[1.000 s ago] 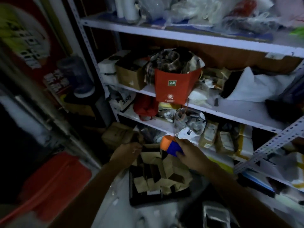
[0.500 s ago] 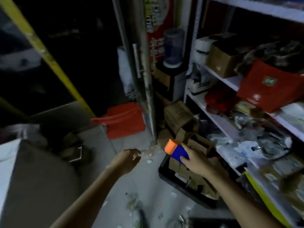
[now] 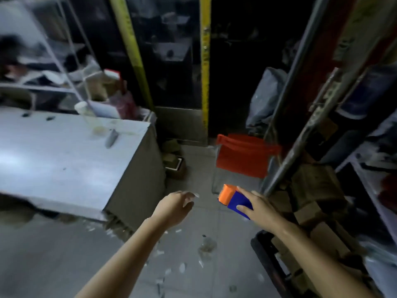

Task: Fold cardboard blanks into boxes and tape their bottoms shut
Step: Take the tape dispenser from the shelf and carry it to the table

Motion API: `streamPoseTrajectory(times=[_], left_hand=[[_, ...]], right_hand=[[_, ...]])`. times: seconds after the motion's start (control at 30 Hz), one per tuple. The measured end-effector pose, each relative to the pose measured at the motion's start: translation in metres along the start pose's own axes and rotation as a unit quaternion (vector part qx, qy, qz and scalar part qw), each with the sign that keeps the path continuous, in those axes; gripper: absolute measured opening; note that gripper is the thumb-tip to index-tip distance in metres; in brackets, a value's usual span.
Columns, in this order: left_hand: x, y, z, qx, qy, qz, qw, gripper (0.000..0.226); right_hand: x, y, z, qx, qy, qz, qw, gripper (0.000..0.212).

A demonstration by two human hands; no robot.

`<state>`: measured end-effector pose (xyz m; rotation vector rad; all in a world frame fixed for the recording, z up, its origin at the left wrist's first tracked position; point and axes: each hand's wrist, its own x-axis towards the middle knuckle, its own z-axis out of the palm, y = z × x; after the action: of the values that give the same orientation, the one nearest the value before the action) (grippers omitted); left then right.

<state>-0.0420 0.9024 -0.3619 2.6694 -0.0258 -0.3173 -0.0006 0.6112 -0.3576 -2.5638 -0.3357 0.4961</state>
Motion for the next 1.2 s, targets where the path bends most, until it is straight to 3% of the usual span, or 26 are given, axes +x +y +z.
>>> streamPoseTrajectory(times=[0.27, 0.57, 1.03, 1.2], left_hand=[[-0.095, -0.158, -0.042, 0.006, 0.041, -0.112, 0.993, 0.035], [-0.196, -0.281, -0.074, -0.039, 0.081, -0.251, 0.964, 0.03], [-0.286, -0.377, -0.113, -0.093, 0.142, -0.471, 0.866, 0.035], [-0.316, -0.403, -0.127, -0.119, 0.187, -0.524, 0.823, 0.033]], right_hand=[[0.039, -0.144, 0.09, -0.085, -0.064, -0.077, 0.991, 0.067], [0.077, -0.285, 0.174, -0.141, -0.138, -0.192, 0.961, 0.066], [0.168, -0.46, 0.279, -0.176, -0.281, -0.408, 0.85, 0.059], [0.189, -0.521, 0.31, -0.195, -0.286, -0.455, 0.82, 0.059]])
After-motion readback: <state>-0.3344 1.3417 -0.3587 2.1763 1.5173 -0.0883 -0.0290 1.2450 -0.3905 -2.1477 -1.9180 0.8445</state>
